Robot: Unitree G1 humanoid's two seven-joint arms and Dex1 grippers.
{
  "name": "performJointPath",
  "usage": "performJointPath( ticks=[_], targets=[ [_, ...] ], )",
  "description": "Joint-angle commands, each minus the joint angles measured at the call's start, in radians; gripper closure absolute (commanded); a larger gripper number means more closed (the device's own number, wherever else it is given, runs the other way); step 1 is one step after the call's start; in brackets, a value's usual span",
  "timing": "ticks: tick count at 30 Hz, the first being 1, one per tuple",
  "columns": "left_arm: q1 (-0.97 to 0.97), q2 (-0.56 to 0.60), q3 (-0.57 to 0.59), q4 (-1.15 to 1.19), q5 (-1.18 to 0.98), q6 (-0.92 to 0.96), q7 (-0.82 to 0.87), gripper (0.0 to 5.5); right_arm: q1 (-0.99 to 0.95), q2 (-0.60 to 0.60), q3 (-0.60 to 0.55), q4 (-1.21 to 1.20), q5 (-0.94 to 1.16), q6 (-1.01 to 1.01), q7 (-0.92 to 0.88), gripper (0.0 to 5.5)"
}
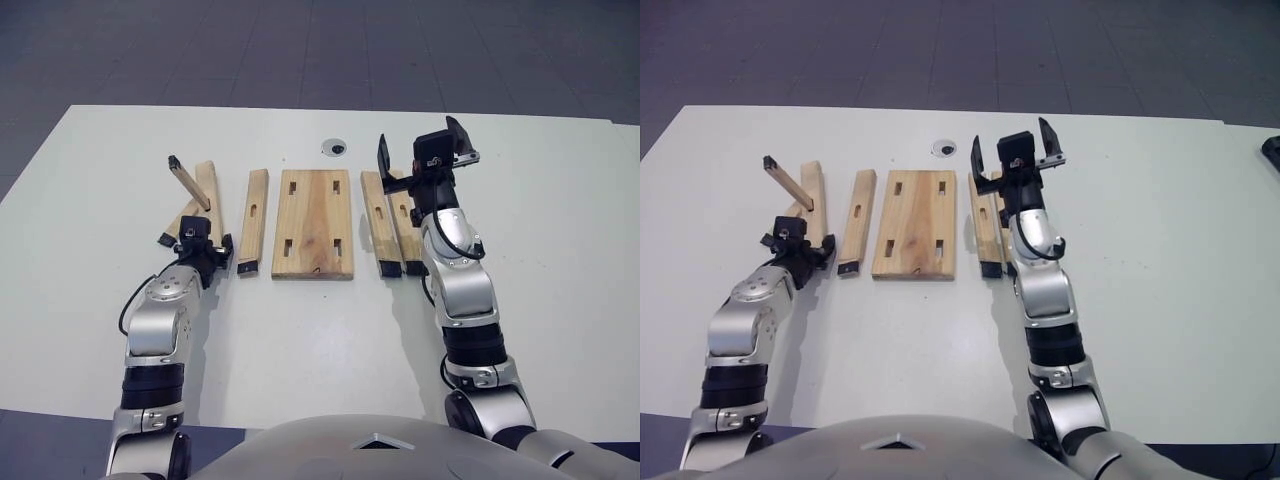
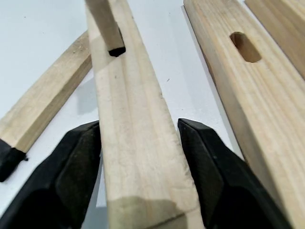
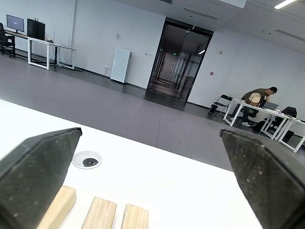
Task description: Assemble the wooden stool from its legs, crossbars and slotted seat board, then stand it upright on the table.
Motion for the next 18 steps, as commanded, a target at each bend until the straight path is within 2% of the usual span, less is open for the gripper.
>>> performJointPath(
  ticks=[1,5,9,12,15,18],
  targets=[
    [0.036,-0.008,0.03,0.084,0.015,0.049,0.023,3.37,-0.056,0.009,-0.023,-0.031,0.028,0.055,0.016,0.1],
    [0.016,-0.006,0.056,0.08,0.03,-0.043,0.036,3.47,-0.092,0.028,-0.09,-0.04,0.122,0.108,0.04,0.1],
    [-0.042,0.006,0.074,-0.02,0.012,-0.217,-0.008,3.47,-0.207,0.063,-0.327,-0.025,0.416,0.292,0.056,0.1],
    [-0.114,0.033,0.103,-0.094,-0.002,-0.357,-0.05,3.47,-0.361,0.066,-0.481,0.015,0.739,0.469,0.111,0.1],
    [-0.182,0.048,0.068,-0.167,-0.003,-0.445,-0.107,3.47,-0.491,0.08,-0.51,0.035,0.946,0.572,0.145,0.1],
    [-0.21,0.054,0.012,-0.214,-0.019,-0.487,-0.181,3.47,-0.589,0.092,-0.517,0.09,1.065,0.601,0.154,0.1]
  ],
)
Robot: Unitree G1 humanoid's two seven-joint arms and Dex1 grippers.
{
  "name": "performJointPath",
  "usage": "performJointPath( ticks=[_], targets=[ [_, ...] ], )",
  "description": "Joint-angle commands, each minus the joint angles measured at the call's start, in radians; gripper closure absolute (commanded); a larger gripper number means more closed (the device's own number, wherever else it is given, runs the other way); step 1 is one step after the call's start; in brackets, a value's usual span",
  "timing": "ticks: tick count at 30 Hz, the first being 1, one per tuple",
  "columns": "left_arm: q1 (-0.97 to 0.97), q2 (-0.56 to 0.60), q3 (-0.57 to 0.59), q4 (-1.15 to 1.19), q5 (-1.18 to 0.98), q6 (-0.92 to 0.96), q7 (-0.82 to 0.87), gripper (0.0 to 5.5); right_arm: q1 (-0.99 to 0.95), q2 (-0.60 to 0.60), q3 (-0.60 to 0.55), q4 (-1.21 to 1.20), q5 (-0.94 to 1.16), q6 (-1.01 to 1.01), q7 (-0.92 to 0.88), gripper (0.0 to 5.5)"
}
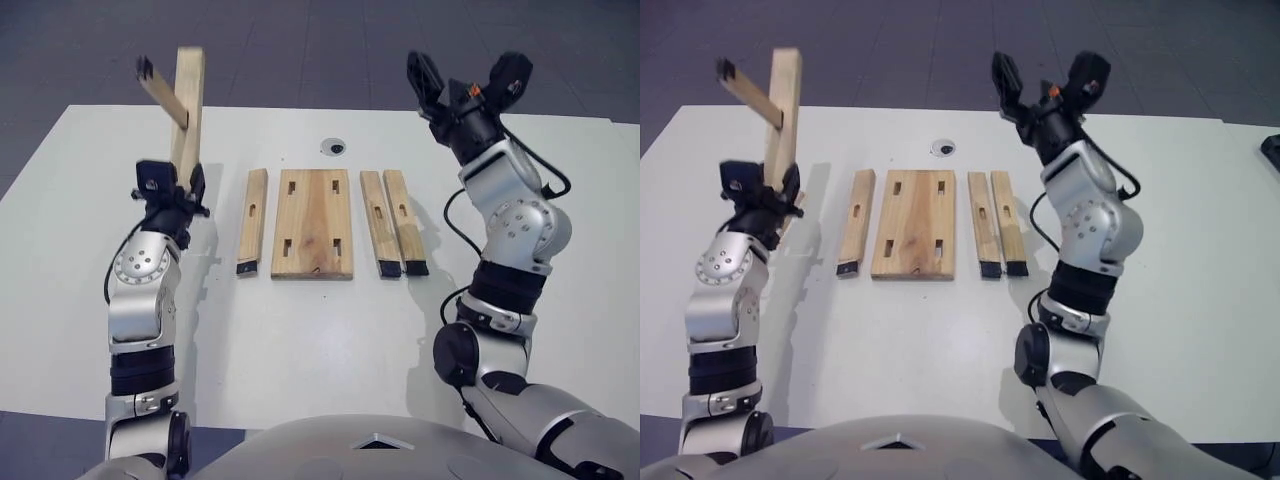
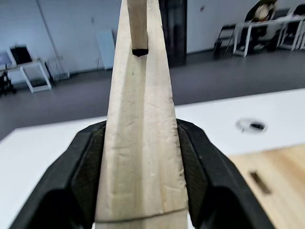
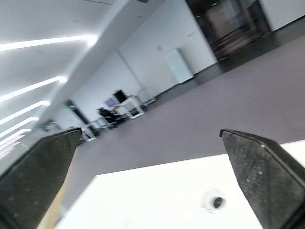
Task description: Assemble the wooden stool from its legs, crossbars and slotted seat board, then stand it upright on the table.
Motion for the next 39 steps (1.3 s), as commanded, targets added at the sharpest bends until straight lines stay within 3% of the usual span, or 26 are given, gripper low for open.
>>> performJointPath(
  ticks=[1,12,39],
  targets=[
    [-0.059,0.018,-0.08,-0.079,-0.024,-0.067,-0.106,3.47,-0.162,0.024,-0.01,0.09,0.15,0.044,0.013,0.1],
    [-0.136,0.035,-0.192,-0.101,-0.057,-0.082,-0.284,3.47,-0.231,-0.002,0.006,0.306,0.192,-0.032,0.068,0.1],
    [-0.108,0.028,-0.231,-0.046,0.029,-0.127,-0.26,3.47,-0.149,-0.021,0.014,0.202,0.325,0.005,-0.032,4.32]
  ],
)
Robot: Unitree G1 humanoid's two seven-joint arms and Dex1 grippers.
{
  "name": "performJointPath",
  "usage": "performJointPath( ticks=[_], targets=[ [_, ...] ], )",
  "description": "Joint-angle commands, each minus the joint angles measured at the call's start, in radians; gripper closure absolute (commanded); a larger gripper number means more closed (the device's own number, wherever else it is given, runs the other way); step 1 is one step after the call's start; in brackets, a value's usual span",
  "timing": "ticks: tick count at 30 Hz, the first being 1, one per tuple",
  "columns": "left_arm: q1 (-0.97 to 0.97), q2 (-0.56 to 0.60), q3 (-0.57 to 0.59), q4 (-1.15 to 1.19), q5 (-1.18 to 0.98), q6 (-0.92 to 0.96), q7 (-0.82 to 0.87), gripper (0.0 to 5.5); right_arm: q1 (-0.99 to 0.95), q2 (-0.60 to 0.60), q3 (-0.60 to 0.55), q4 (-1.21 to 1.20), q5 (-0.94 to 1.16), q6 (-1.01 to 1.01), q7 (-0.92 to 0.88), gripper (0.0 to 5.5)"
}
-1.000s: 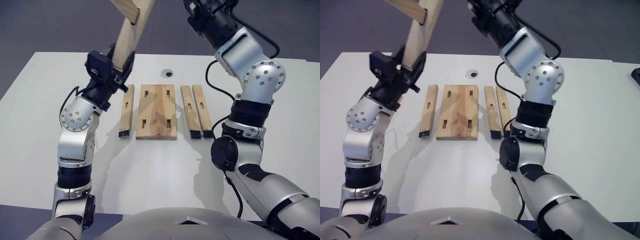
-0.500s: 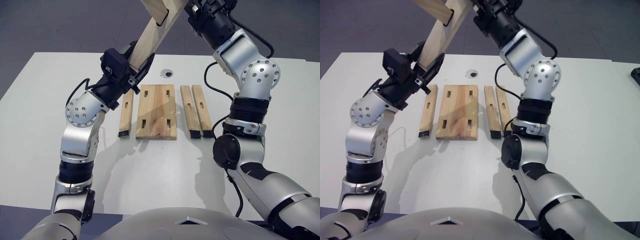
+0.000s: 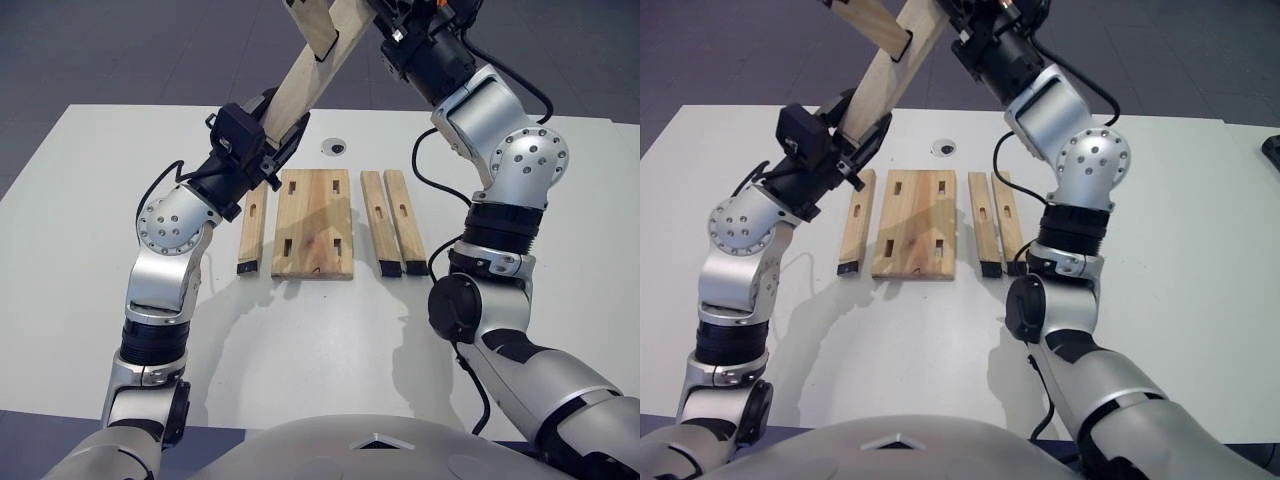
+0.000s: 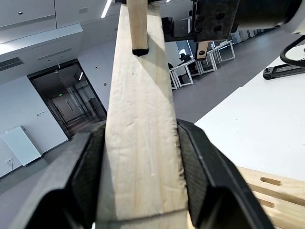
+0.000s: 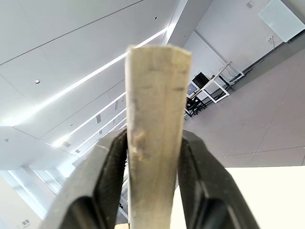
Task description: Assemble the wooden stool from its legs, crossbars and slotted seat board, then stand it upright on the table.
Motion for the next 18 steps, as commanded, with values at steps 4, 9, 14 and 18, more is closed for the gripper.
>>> performJointPath(
  ticks=[4,9,14,18],
  targets=[
    [0.01,-0.002,-0.018,0.007,0.026,-0.015,0.008,3.47,0.016,-0.014,0.011,-0.045,0.024,-0.007,-0.021,4.32],
    [0.005,0.001,-0.037,0.029,0.051,-0.003,0.026,3.01,0.039,-0.032,0.054,-0.098,-0.043,-0.056,-0.011,4.38],
    [0.062,0.055,-0.084,-0.003,0.094,0.008,-0.031,2.22,0.128,-0.082,0.074,-0.243,-0.19,-0.169,-0.065,4.5],
    [0.146,0.154,-0.116,-0.085,0.099,-0.003,-0.144,1.61,0.238,-0.08,0.063,-0.32,-0.217,-0.176,-0.131,4.5]
  ],
)
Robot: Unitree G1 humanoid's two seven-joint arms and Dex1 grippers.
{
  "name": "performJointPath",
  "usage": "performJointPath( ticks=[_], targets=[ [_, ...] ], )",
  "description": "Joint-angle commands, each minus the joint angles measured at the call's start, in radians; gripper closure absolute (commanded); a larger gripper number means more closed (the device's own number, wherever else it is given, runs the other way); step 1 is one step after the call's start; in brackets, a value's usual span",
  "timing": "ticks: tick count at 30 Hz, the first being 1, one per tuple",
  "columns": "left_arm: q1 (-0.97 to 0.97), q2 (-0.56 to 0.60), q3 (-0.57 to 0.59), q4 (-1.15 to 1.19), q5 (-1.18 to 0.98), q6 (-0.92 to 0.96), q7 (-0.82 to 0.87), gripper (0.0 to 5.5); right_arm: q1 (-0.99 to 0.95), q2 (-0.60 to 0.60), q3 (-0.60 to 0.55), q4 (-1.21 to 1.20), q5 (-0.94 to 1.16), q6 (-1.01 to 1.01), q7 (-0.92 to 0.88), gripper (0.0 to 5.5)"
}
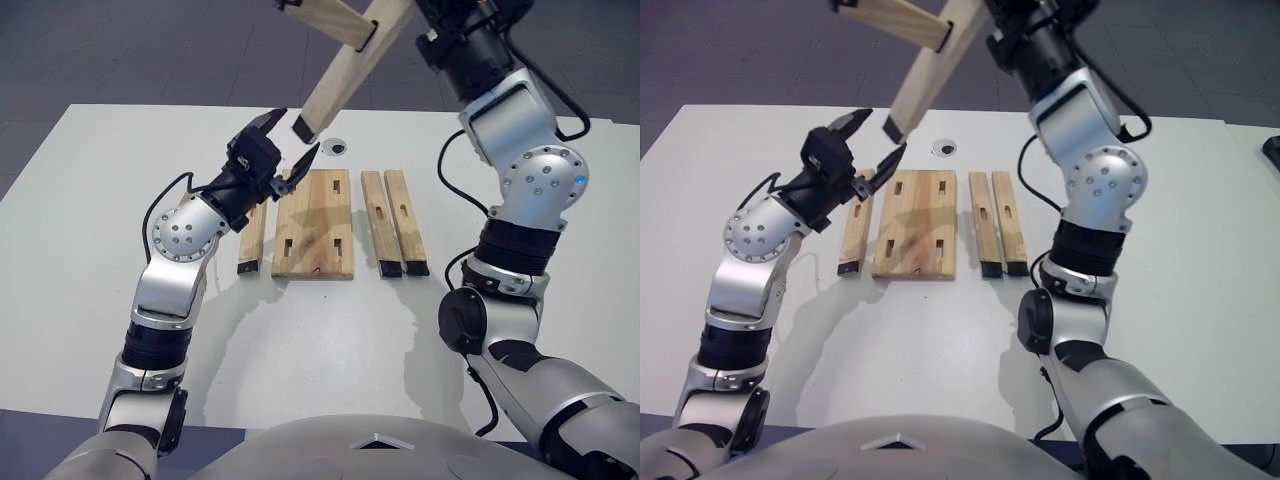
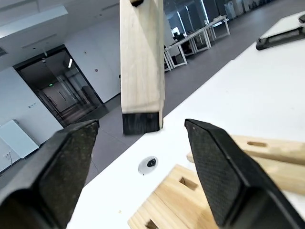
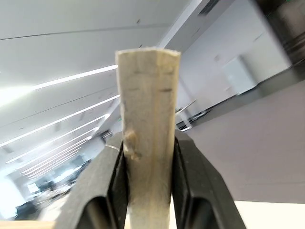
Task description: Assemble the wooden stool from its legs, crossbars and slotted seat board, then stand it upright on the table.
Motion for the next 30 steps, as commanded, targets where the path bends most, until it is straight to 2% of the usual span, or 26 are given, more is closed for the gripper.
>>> performJointPath(
  ticks=[1,4,9,19,30],
  targets=[
    [0.074,0.115,-0.032,-0.085,0.01,-0.009,-0.125,1.49,0.1,-0.001,-0.016,-0.058,-0.013,-0.002,-0.063,4.5],
    [0.091,0.211,-0.073,-0.067,0.071,-0.069,-0.22,0.99,0.129,-0.007,-0.039,-0.049,0.001,0.004,-0.096,4.5],
    [0.115,0.278,-0.176,-0.018,0.174,-0.187,-0.302,0.14,0.142,0.002,-0.026,-0.037,0.001,0.016,-0.112,4.5],
    [0.091,0.214,-0.301,0.148,0.446,-0.279,-0.199,0.1,0.143,0.026,-0.011,-0.049,0.023,0.022,-0.123,4.5],
    [-0.001,0.133,-0.314,0.292,0.551,-0.313,-0.104,0.1,0.148,0.041,0.04,-0.085,0.008,-0.006,-0.117,4.5]
  ],
)
